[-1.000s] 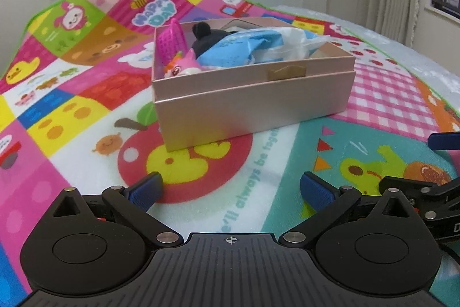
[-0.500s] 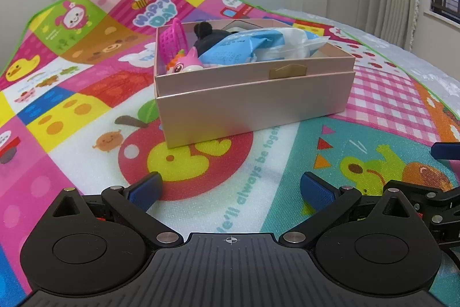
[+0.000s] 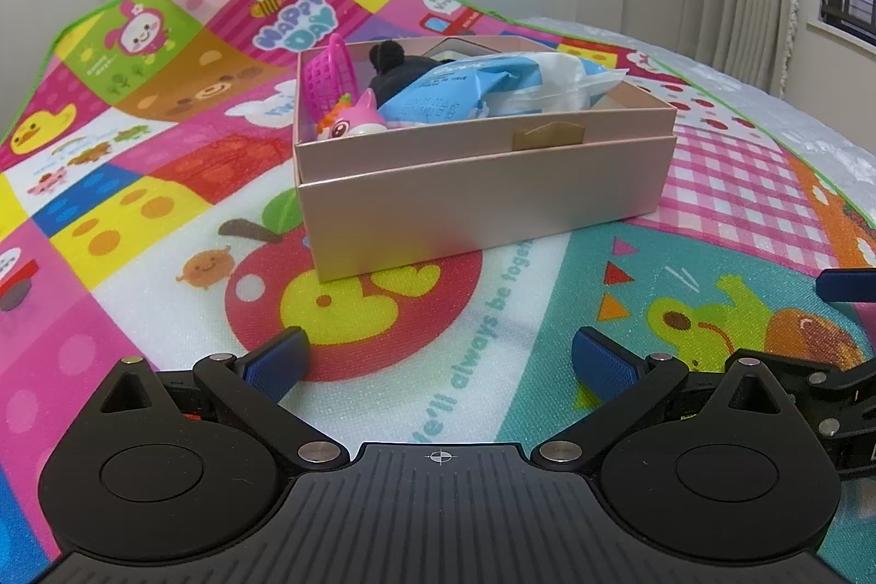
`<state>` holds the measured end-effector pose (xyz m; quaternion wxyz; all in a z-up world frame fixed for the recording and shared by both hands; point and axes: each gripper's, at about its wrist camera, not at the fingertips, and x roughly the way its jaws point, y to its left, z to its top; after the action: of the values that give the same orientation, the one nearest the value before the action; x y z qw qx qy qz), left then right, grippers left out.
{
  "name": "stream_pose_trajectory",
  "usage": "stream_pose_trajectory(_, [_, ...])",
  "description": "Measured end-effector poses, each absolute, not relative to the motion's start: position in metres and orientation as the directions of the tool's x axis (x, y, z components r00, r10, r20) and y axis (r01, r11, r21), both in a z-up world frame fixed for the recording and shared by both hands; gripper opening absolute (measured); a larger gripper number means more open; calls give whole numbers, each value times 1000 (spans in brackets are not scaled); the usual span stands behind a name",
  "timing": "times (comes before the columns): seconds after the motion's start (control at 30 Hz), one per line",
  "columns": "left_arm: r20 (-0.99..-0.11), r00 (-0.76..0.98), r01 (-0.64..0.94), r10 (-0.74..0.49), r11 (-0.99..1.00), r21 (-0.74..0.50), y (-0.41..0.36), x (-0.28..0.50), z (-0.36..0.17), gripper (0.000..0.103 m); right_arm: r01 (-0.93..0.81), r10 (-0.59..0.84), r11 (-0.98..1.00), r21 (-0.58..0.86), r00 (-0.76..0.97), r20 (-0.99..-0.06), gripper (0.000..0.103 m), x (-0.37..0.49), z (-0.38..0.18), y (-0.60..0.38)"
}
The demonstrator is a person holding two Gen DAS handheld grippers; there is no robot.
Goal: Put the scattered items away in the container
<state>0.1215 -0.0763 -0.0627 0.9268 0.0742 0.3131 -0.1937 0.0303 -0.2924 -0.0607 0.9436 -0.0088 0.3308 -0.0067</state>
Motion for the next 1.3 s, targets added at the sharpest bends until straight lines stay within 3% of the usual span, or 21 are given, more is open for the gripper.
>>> stream_pose_trajectory(0.27, [-609,729,406,-313,914,16,-76,121,-63,103,-35,17,999,-21,814,-581,103,24,-67,-293])
stream_pose_trajectory(1.3, [-608,730,406,-313,914,16,-76,122,-63,103,-33,24,999,-5,811,-584,103,25,-67,-294])
